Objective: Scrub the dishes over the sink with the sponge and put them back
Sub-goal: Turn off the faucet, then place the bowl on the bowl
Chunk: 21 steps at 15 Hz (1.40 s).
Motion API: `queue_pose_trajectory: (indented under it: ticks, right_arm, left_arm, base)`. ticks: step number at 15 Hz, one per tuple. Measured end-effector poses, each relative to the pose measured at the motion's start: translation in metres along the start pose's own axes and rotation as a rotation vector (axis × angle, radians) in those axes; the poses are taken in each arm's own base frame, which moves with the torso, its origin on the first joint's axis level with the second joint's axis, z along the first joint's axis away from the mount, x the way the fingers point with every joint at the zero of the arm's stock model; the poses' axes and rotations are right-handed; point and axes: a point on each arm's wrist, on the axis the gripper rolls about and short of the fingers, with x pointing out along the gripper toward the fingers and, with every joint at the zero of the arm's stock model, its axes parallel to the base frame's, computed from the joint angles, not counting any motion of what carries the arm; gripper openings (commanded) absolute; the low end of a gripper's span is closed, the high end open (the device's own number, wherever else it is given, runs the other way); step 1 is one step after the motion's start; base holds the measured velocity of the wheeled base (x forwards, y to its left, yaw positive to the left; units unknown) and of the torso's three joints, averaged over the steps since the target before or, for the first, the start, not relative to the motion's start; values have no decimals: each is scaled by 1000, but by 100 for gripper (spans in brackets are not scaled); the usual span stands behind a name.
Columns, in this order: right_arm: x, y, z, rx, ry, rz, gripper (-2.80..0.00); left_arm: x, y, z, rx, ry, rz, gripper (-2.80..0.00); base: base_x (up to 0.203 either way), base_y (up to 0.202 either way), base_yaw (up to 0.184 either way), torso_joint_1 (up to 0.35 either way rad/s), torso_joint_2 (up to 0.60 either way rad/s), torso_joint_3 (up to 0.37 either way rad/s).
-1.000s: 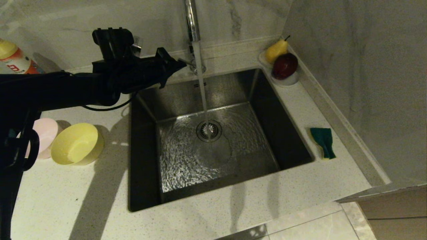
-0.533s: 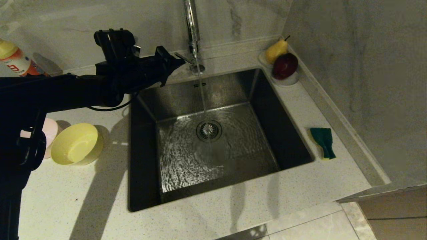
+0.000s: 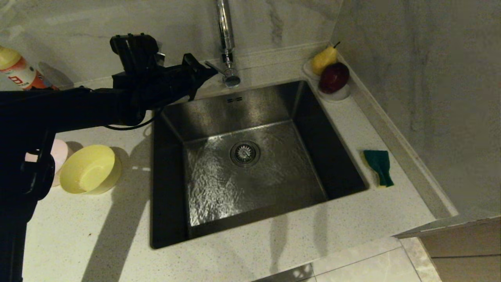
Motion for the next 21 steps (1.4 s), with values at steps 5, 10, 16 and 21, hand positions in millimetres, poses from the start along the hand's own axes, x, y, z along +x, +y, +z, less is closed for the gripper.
queue_pose_trajectory:
  ticks: [5,10,16,21]
  right_arm:
    - [0,0,0,0,0,0,-280]
    - [0,0,0,0,0,0,-280]
    - [0,0,0,0,0,0,-280]
    - [0,0,0,0,0,0,-280]
  left_arm:
    - [-6,0,7,-1,-14,9,-280]
    - [-41,-37,9,-25,17,-11,-280]
    - [-145,-98,-3,44,53,-1,-280]
    - [-237,-91,-23,308,-40,477,-280]
  base:
    - [0,0,0,0,0,0]
    - [0,0,0,0,0,0]
    - [0,0,0,0,0,0]
    - [0,0,0,0,0,0]
